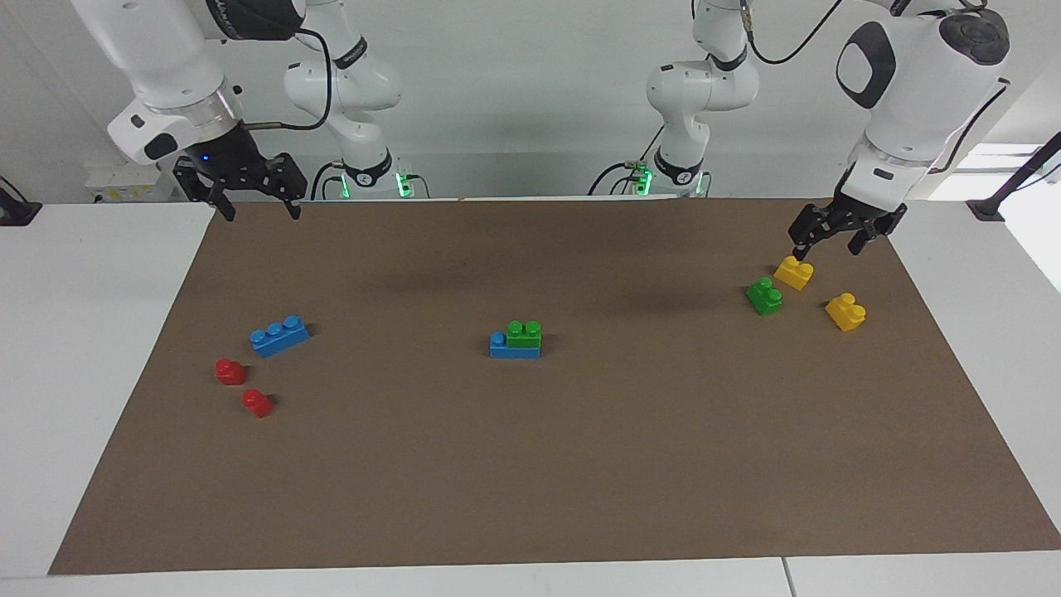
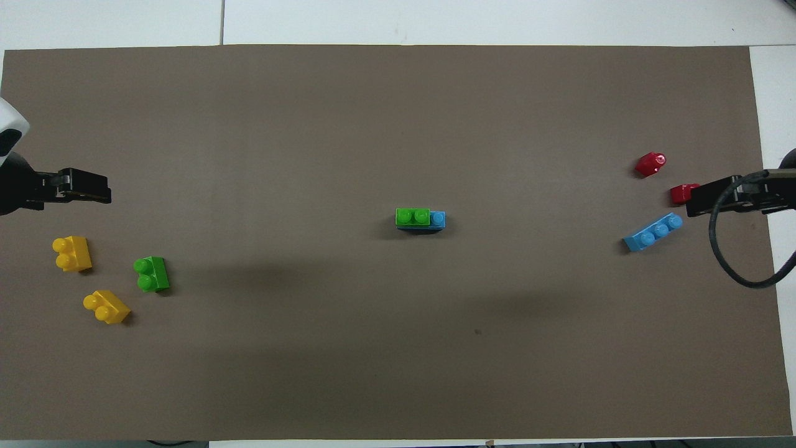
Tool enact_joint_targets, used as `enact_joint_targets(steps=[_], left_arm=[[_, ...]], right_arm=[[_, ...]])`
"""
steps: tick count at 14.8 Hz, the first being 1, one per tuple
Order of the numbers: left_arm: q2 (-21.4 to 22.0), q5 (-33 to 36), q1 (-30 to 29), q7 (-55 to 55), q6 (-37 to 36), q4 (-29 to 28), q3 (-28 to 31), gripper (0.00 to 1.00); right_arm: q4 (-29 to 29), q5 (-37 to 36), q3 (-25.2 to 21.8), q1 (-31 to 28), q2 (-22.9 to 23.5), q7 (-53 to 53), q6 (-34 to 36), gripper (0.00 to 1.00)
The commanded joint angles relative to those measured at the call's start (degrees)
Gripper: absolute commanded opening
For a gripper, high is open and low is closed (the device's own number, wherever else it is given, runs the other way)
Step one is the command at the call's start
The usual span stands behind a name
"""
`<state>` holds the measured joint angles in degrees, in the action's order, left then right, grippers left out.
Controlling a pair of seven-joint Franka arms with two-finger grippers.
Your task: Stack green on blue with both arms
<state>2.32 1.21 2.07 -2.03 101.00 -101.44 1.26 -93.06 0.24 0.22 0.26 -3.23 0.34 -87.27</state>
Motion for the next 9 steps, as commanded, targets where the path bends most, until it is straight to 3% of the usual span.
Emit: enact_joint_targets(steps=[1, 5, 9], left_arm=[[-1.4, -0.5, 0.4, 1.1, -3.3, 1.8, 0.1, 1.0], [-3.4, -3.3, 0.1, 1.1, -5.1, 6.6, 0.1, 1.0], [-3.6, -4.3, -0.2, 0.8, -3.3, 6.3, 0.1, 1.0]], right_arm=[[1.2, -1.1, 0.6, -1.0, 0.7, -1.7, 0.4, 1.0], [1.1, -1.1, 0.6, -1.1, 0.7, -1.6, 0.5, 1.0], [1.1, -1.1, 0.5, -1.1, 0.7, -1.7, 0.5, 1.0]])
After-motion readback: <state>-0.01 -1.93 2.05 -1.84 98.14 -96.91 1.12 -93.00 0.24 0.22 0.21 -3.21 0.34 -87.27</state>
